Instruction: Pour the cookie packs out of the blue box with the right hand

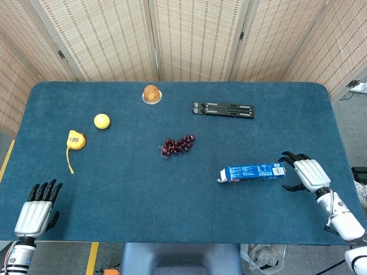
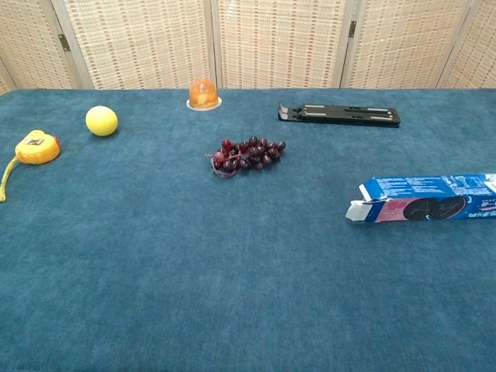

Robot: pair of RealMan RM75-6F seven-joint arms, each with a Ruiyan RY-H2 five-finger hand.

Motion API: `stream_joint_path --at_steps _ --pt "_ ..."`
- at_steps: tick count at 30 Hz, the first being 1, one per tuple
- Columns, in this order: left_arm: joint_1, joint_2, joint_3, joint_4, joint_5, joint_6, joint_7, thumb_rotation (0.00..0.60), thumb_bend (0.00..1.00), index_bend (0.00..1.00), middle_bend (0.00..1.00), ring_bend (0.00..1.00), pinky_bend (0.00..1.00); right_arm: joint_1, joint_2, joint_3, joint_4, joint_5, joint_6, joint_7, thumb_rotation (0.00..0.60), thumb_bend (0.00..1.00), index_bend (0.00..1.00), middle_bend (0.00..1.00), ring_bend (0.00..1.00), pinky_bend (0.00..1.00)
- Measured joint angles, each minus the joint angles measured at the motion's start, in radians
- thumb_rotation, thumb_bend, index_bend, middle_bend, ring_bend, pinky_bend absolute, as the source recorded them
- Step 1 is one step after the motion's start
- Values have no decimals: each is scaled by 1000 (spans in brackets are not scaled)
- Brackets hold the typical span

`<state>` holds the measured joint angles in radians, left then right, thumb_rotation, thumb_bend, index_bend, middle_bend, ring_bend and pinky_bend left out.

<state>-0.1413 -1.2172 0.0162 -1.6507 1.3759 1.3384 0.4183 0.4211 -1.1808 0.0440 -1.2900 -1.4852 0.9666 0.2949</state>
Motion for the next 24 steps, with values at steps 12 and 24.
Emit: stream_joint_path --at_steps 12,24 --pt "1 6 4 -3 12 5 -15 600 468 0 0 13 4 53 -39 35 0 84 -66 -83 600 218 310 280 249 109" --pt "6 17 8 -8 29 14 -38 600 468 0 0 13 4 87 -116 35 71 121 -119 -113 600 217 310 280 257 116"
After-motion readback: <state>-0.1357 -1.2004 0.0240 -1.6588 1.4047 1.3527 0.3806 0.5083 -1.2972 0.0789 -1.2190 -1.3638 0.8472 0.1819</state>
